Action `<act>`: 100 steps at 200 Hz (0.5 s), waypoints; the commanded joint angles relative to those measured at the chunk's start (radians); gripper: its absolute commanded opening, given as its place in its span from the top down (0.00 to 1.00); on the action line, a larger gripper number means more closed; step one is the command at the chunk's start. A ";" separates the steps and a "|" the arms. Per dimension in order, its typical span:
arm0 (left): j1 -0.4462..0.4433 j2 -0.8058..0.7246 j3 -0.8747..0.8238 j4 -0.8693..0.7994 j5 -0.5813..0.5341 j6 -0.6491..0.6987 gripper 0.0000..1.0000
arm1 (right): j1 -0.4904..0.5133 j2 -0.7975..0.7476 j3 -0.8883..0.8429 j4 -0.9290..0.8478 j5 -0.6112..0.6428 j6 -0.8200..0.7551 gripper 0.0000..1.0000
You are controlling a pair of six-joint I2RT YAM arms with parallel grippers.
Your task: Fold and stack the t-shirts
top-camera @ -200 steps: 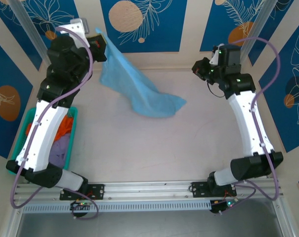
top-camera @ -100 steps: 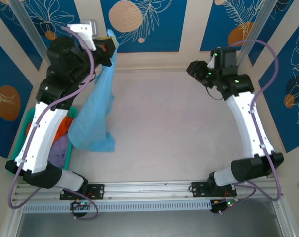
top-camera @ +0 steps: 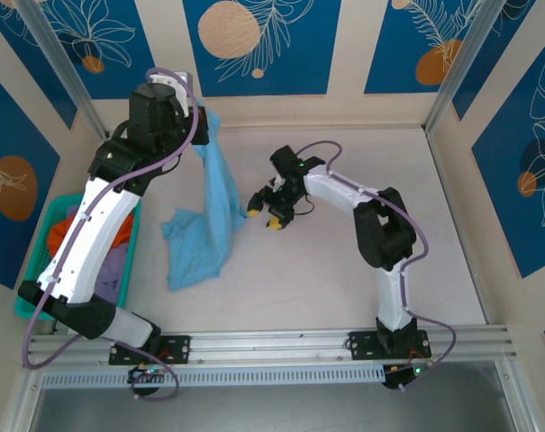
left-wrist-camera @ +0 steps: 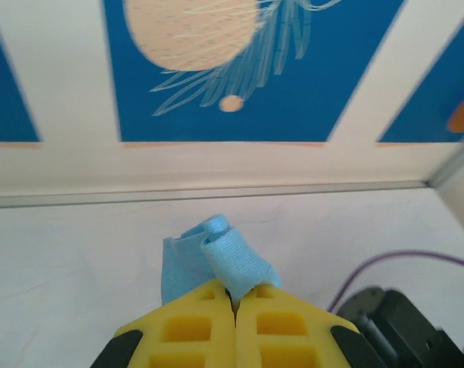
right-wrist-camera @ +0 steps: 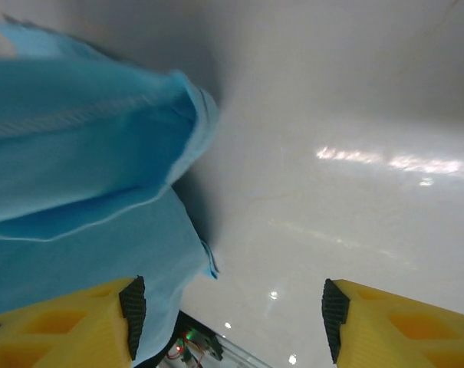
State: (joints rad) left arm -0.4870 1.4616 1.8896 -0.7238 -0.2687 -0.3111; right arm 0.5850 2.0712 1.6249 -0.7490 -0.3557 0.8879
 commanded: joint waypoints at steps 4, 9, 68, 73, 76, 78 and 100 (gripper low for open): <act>0.022 0.009 0.052 -0.021 -0.250 0.018 1.00 | 0.010 -0.006 0.014 -0.015 -0.076 0.022 0.38; 0.026 0.016 0.062 -0.025 -0.288 0.016 1.00 | 0.010 -0.002 0.012 -0.013 -0.080 0.021 0.38; 0.042 0.054 0.175 -0.061 -0.513 0.028 1.00 | 0.094 0.161 0.145 -0.037 -0.224 -0.015 0.52; 0.043 0.053 0.174 -0.064 -0.529 0.035 1.00 | 0.102 0.172 0.154 -0.043 -0.221 -0.016 0.53; 0.042 0.053 0.175 -0.065 -0.539 0.040 1.00 | 0.107 0.176 0.159 -0.046 -0.217 -0.016 0.53; 0.042 0.053 0.174 -0.066 -0.547 0.043 1.00 | 0.110 0.180 0.162 -0.047 -0.214 -0.017 0.53; 0.039 0.045 0.167 -0.057 -0.563 0.086 1.00 | 0.141 0.222 0.209 -0.071 -0.188 -0.030 0.54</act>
State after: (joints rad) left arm -0.4522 1.5185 2.0315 -0.7799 -0.7380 -0.2836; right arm 0.6903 2.2528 1.7687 -0.7563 -0.5083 0.8803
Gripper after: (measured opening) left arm 0.041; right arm 0.463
